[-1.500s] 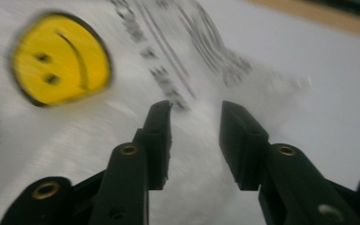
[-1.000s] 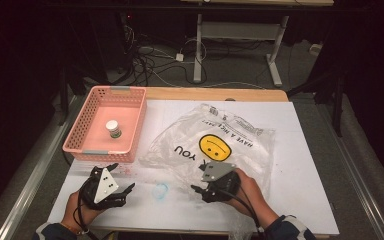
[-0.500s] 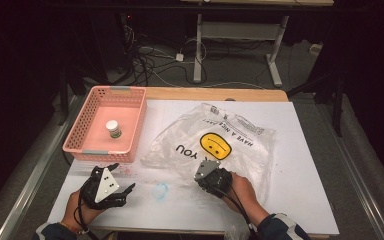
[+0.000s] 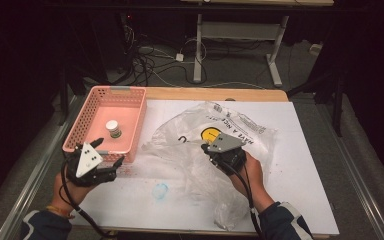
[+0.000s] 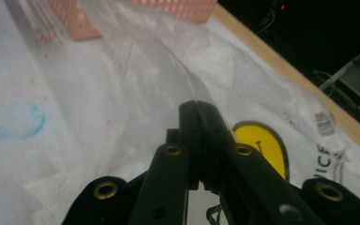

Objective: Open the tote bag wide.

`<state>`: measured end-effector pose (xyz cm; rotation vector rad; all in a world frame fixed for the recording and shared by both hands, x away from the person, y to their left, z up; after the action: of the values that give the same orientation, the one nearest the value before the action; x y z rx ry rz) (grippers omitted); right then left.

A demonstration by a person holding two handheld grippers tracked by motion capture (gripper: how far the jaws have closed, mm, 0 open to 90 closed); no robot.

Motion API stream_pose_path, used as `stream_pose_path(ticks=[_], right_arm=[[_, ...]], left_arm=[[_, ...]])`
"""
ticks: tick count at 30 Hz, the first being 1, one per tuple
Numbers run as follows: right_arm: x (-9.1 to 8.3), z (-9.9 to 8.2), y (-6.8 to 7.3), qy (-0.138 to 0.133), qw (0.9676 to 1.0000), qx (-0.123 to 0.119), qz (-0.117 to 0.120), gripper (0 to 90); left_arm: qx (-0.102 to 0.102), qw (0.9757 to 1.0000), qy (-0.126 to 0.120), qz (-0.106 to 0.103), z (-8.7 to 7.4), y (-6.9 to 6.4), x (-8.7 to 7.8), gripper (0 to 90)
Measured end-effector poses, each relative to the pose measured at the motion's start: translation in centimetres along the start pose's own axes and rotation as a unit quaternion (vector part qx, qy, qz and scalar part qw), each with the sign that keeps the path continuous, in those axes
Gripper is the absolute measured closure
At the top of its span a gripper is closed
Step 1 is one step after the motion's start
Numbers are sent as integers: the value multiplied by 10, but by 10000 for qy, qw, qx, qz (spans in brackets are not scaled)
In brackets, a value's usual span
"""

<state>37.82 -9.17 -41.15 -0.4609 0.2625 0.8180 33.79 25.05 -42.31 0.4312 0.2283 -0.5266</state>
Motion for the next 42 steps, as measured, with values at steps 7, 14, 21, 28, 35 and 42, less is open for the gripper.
stream_pose_path(ticks=[7,14,21,28,35,42], right_arm=[[-14,30,-12,-449,9988,-38,-209,900],[-25,41,-20,-759,9960,-35,-460,900],[-30,38,-23,-1001,9936,10,-532,900],[-29,34,-22,-1060,9932,-64,-470,900],[-26,30,-23,-1054,9935,-1,-419,900],[-25,29,-23,-1059,9937,69,-373,900]], left_arm=[[-104,9984,530,-178,20,50,43,178],[-255,9850,1669,-369,7,81,94,178],[-595,9656,2494,-435,-15,96,130,222],[-1017,9501,2925,-364,-31,106,149,352],[-993,9396,3251,-388,-43,107,157,443],[-1016,9398,3233,-433,-43,107,157,465]])
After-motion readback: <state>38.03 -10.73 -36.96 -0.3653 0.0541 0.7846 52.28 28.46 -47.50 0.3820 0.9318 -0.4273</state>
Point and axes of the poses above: each handheld gripper's, and its own axes: x roughly forward along the jaws, z roughly out of its top, y roughly to its left, the point moved 4 cm from there along x, roughly forward along the jaws, and after that the axes turned 10 degrees about -y, right-handed, at the moved point
